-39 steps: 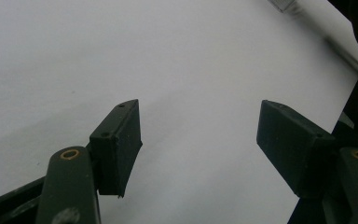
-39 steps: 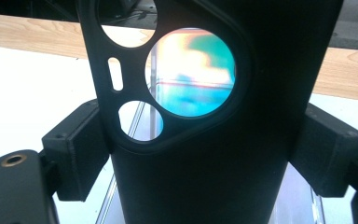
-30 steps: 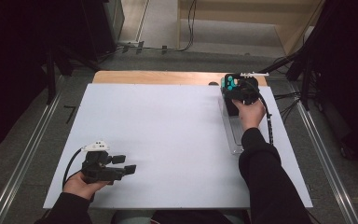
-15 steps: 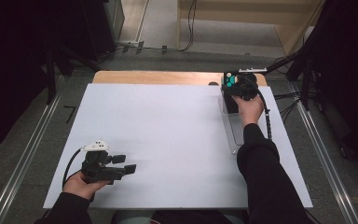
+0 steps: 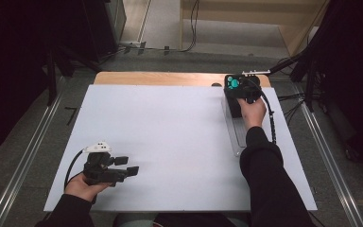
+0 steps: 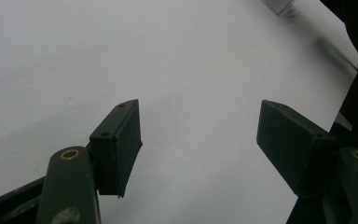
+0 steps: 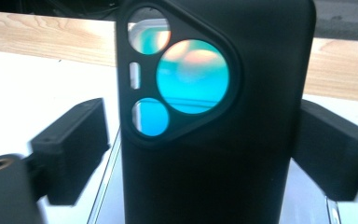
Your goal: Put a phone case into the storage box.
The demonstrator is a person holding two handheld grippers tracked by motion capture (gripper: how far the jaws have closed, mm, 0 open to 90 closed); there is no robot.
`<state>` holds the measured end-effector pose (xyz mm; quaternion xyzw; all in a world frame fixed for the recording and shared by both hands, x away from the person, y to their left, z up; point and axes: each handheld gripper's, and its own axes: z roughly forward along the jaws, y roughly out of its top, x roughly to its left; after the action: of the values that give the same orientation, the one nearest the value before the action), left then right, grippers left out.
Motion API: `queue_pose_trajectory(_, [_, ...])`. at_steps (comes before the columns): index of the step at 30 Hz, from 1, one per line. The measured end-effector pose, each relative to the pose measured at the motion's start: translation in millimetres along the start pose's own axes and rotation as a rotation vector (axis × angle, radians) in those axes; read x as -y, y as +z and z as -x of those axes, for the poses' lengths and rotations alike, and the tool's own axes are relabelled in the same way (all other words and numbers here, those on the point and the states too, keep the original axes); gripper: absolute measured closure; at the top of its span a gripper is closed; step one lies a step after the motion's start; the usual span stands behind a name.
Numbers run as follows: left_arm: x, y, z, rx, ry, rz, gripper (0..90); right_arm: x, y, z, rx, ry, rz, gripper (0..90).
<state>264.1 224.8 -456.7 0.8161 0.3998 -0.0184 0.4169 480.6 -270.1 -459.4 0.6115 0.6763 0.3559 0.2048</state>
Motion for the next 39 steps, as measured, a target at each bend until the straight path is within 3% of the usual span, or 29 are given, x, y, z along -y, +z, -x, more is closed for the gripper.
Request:
queue_pose_trajectory(2, [0.0, 0.3, -0.3, -0.001, 0.002, -0.002, 30.8, 0.2, 0.2, 1.2, -0.031, 0.011, -0.007, 1.1])
queue_pose_trajectory(14, [-1.4, 1.5, -0.5, -0.001, 0.000, -0.003, 30.8, -4.5, -21.4, -3.7, -0.060, 0.012, 0.006, 0.0])
queue_pose_trajectory(18, [-2.1, 1.1, -1.1, -0.003, -0.002, -0.002, 30.8, -5.7, -33.0, -9.7, -0.061, 0.005, 0.028, 0.0])
queue_pose_trajectory(26, [-2.7, 2.0, -1.3, -0.004, 0.000, -0.002, 30.8, -5.9, -54.6, -20.5, -0.113, -0.017, 0.064, 0.0])
queue_pose_trajectory(39, [-3.9, 2.5, -1.3, -0.004, 0.003, -0.004, 30.8, 5.5, -68.5, -46.2, -0.206, -0.069, 0.084, 0.0])
